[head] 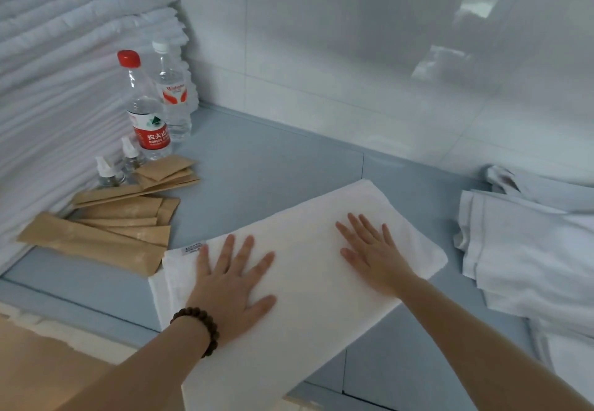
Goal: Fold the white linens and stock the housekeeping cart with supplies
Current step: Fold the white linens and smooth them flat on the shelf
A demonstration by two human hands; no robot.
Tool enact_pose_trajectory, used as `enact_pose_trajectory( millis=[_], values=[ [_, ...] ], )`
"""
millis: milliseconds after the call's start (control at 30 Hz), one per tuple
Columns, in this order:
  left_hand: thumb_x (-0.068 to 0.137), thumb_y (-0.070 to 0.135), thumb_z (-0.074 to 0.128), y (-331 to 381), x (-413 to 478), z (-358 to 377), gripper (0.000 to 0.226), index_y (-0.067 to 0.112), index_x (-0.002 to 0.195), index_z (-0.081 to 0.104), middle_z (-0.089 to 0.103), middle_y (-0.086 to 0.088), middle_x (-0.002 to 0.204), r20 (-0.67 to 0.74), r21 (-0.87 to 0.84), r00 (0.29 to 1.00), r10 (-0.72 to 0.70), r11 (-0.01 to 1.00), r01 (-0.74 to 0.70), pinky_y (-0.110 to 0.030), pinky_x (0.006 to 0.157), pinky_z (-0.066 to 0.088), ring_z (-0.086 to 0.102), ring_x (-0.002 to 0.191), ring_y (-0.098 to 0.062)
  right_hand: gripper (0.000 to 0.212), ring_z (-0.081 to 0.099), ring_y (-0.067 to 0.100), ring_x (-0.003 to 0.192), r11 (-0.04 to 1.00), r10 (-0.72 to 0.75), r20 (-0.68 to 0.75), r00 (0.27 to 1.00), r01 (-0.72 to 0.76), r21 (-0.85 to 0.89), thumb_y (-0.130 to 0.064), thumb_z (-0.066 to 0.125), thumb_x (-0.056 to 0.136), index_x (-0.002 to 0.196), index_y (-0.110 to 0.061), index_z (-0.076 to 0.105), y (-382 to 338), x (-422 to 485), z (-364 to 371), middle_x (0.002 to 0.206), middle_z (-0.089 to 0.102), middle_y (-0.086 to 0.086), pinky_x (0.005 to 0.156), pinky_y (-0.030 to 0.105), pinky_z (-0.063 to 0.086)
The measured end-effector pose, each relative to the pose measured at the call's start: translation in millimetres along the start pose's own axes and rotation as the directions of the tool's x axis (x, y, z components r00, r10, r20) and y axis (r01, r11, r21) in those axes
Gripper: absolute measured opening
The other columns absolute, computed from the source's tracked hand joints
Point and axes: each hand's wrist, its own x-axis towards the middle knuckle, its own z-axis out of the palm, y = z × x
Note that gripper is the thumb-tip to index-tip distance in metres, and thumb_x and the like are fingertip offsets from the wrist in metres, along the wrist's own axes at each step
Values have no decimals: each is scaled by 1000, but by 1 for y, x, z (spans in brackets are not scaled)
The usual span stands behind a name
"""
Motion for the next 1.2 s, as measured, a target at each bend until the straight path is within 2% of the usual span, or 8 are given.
enact_pose_trajectory(
  millis=[100, 233, 433, 533, 633, 767, 933, 1200],
  values=[
    [77, 80, -7, 14, 0, 0, 76, 49, 146, -12, -11, 2, 161, 1, 1, 1000, -20, 1000, 20, -62, 109, -16, -15, 146, -31, 55, -13, 7, 145, 986, 159, 5, 987, -158, -48, -63, 1, 91, 143, -50, -14, 26, -20, 9, 158, -14, -15, 118, 45, -9],
    [77, 79, -3, 41, 9, -1, 77, 46, 146, -13, -15, 0, 160, 33, -6, 998, -56, 998, 56, -64, 106, -17, -18, 145, -32, 54, -7, 14, 147, 892, 453, 49, 890, -453, -12, -52, 12, 99, 150, -41, -3, 54, -20, -7, 161, -8, -6, 118, 50, -2],
    [83, 73, 6, 39, 11, -17, 73, 44, 148, -4, -13, -2, 160, 129, -61, 992, -13, 998, 21, -64, 110, -10, -17, 145, -31, 54, -10, 13, 147, 973, 207, -62, 976, -199, 121, -51, 15, 99, 148, -43, -5, -45, -31, -5, 161, -7, -7, 118, 48, -4],
    [92, 64, 12, 9, 4, -23, 64, 40, 150, -1, -4, -6, 161, 90, -54, 988, -122, 990, 127, -63, 111, -8, -8, 146, -31, 54, -14, 12, 146, 986, 120, -67, 991, -111, 128, -52, 14, 99, 148, -44, -8, -106, -38, 2, 160, -10, -8, 118, 48, -6],
    [98, 51, 18, -20, -6, -31, 57, 30, 151, 11, 20, -8, 156, 116, -46, 964, -238, 969, 244, -64, 111, 6, 14, 143, -28, 55, -15, 13, 146, 986, 126, -39, 991, -121, 113, -54, 13, 98, 148, -44, -8, -147, -41, 15, 160, -11, -8, 117, 51, -7],
    [100, 35, 28, -33, -12, -40, 40, 24, 139, 33, 49, -4, 128, -1, 11, 981, -196, 980, 196, -47, 102, 32, 41, 118, -26, 55, -12, 15, 147, 983, 172, -36, 985, -169, 71, -56, 12, 97, 149, -43, -1, -165, -42, 31, 161, -8, -5, 115, 55, -9],
    [98, 34, 41, -37, -8, -51, 39, 21, 135, 37, 48, -9, 118, -2, -158, 975, -220, 963, 217, -40, 89, 40, 50, 103, -29, 57, -12, 14, 147, 982, 187, -68, 980, -185, 36, -58, 5, 94, 149, -44, -1, -166, -44, 35, 161, -7, -6, 115, 55, -10],
    [94, 41, 45, -53, -8, -50, 42, 27, 133, 38, 55, -8, 115, 110, -198, 961, -255, 941, 273, -35, 81, 38, 55, 102, -28, 56, -12, 13, 147, 980, 200, -87, 976, -200, 15, -57, 4, 94, 149, -44, -2, -169, -44, 37, 161, -7, -6, 116, 54, -9]
  ],
)
